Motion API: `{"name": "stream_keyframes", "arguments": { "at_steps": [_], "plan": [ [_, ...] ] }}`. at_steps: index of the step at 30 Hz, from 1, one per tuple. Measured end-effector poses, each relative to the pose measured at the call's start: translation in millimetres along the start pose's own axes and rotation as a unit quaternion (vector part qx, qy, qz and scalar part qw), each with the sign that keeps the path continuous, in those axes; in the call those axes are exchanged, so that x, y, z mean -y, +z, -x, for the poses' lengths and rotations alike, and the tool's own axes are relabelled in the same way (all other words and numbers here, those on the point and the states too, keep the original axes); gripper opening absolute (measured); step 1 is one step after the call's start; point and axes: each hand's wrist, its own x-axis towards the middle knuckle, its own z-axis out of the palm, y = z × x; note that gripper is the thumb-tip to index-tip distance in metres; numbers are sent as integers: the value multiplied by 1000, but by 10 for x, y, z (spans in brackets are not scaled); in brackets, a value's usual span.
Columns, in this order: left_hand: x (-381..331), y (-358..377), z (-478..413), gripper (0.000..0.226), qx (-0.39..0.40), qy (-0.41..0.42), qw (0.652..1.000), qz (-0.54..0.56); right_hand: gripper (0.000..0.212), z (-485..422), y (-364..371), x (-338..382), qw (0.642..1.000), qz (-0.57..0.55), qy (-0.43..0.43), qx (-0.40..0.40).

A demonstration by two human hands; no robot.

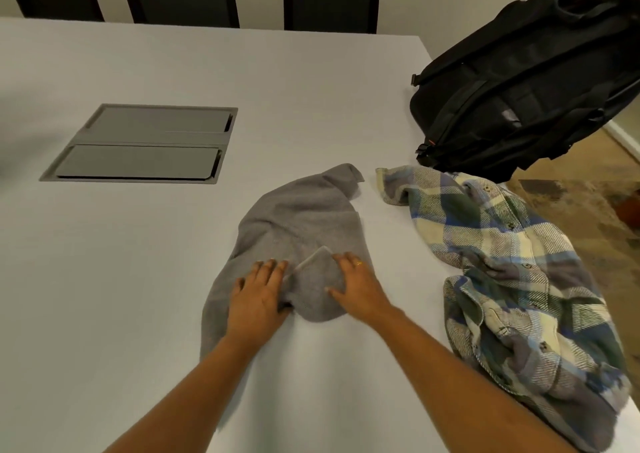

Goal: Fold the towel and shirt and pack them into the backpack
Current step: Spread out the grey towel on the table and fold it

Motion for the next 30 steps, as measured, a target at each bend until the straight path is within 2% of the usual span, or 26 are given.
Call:
{"name": "stream_keyframes", "arguments": {
  "at_steps": [3,5,7,9,12,14,16,19,20,21,23,25,26,28,30],
  "plan": [
    [139,66,241,79,-35,-76,996,-22,68,74,189,107,997,6,62,-38],
    [235,76,397,70,-41,-103,994,-26,49,135,205,138,994,-32,87,-53],
    [363,61,510,57,-49,-121,991,-29,28,204,166,149,996,-35,84,-26],
    [527,17,564,50,-63,-92,993,-50,18,290,89,152,998,-17,68,-6],
    [798,-169,549,36,-112,-51,991,-49,32,382,-22,149,998,-27,51,-14],
    [958,-333,514,39,-140,-50,987,-61,28,433,-60,221,998,-48,40,-23],
    [1033,-480,504,48,-114,-61,990,-61,19,473,-75,320,997,-66,27,7],
    [1117,-549,544,59,49,-86,993,-71,19,575,-73,508,984,-87,11,153],
    [1134,-528,570,64,100,-71,991,-54,22,605,-47,571,977,-75,1,200],
    [1130,-500,619,67,114,-35,993,-18,25,642,0,639,970,-58,-13,235],
    [1028,-490,750,63,47,50,992,104,20,692,136,776,962,-43,-38,267],
    [889,-458,847,58,-32,79,976,200,8,727,270,909,959,-55,-63,272],
    [814,-449,879,57,-48,82,970,223,10,734,316,961,957,-59,-75,273],
    [678,-426,911,58,-26,80,968,238,18,738,356,1012,955,-56,-91,275],
    [605,-375,953,66,27,73,975,206,30,720,348,970,961,-23,-95,259]
  ]
}}
